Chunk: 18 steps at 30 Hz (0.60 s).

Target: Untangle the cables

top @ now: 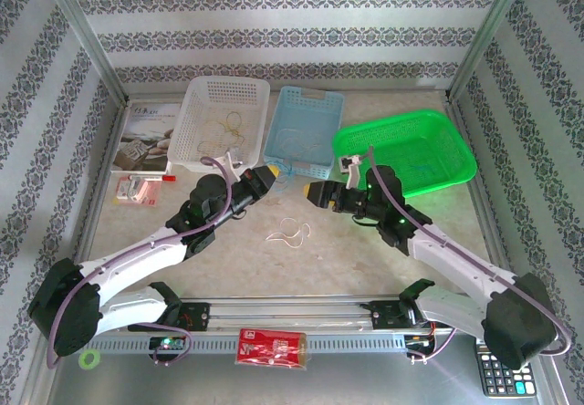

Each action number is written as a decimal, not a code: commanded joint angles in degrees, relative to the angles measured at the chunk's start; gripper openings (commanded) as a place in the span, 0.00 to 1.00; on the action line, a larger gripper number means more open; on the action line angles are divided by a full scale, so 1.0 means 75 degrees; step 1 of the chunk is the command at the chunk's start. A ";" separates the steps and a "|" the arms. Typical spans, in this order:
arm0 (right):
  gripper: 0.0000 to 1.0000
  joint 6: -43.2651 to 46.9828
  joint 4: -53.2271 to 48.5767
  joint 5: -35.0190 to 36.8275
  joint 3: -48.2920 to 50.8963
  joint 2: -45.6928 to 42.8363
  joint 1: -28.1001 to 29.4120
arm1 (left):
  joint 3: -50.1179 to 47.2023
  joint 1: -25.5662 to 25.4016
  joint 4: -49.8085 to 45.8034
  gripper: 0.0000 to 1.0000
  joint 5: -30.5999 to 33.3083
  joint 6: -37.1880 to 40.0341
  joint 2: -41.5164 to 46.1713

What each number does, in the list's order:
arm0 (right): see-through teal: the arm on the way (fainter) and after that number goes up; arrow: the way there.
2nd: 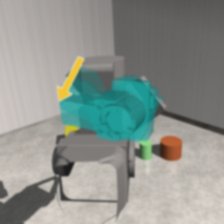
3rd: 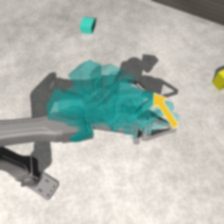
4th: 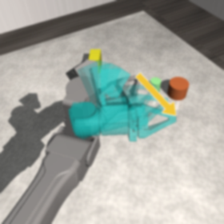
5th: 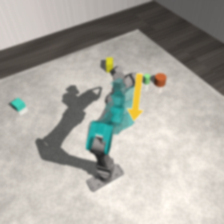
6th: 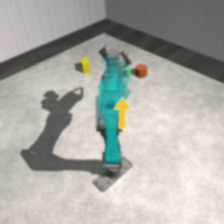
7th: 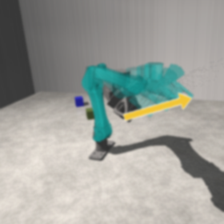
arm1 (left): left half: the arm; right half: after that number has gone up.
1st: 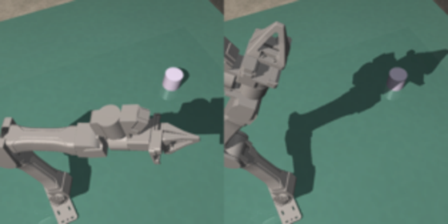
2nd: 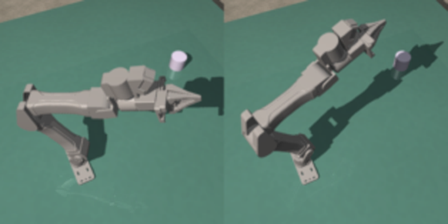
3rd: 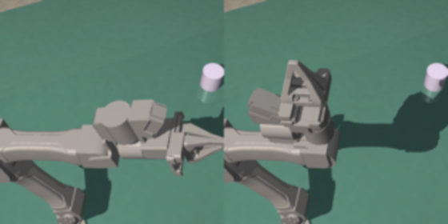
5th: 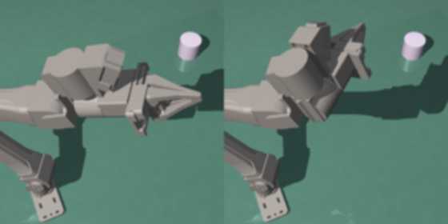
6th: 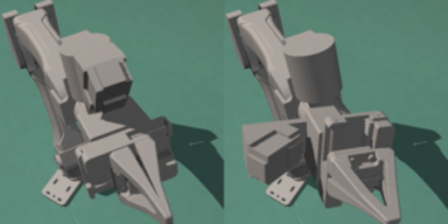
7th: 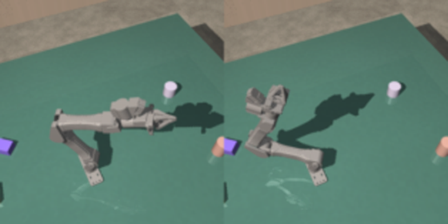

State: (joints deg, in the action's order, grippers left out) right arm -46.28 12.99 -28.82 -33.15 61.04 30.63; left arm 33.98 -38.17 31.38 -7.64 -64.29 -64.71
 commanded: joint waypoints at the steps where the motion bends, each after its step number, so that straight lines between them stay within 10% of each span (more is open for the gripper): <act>1: 0.69 -0.0321 0.0881 -0.0002 -0.0003 0.0152 0.0064 | -0.0090 0.0074 0.1163 0.00 0.0038 -0.0239 -0.0088; 18: 0.64 -0.0778 0.1731 -0.0111 -0.0604 0.0657 0.0389 | -0.0158 0.0071 0.1699 0.00 -0.0084 -0.0226 -0.0335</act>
State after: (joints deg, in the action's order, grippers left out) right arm -51.35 23.00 -29.06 -35.57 65.32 32.77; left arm 33.21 -38.17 39.97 -7.68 -65.65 -66.94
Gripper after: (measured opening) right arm 0.644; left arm 0.057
